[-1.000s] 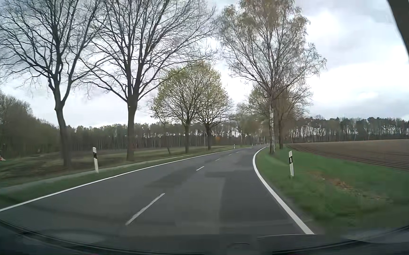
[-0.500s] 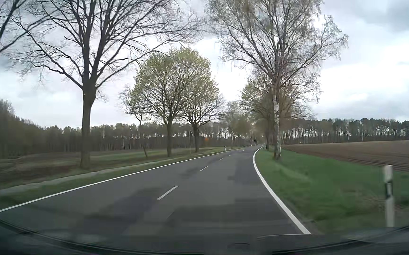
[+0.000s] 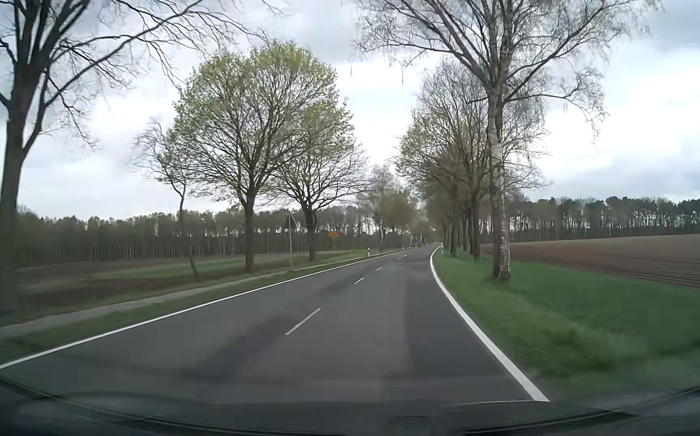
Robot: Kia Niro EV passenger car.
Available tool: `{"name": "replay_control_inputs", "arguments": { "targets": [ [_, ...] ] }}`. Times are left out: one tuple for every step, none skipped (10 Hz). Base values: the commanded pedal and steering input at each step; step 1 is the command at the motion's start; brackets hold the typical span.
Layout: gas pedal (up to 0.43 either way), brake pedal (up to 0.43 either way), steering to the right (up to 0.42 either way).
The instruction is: Follow the waypoints while adhering to traffic rules and regulations
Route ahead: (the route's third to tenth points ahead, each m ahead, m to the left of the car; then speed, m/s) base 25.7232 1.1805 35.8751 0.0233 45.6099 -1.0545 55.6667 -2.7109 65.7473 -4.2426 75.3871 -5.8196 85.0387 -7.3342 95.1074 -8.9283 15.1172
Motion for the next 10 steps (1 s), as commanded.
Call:
{"name": "replay_control_inputs", "arguments": {
  "targets": [
    [0.197,0.006,0.024],
    [0.197,0.000,0.024],
    [0.197,0.000,0.024],
    [0.197,0.000,0.024],
    [0.197,0.000,0.024],
    [0.197,0.000,0.023],
    [0.197,0.000,0.021],
    [0.197,0.000,0.019],
    [0.197,0.000,0.019],
    [0.209,0.000,0.017]
  ]
}}
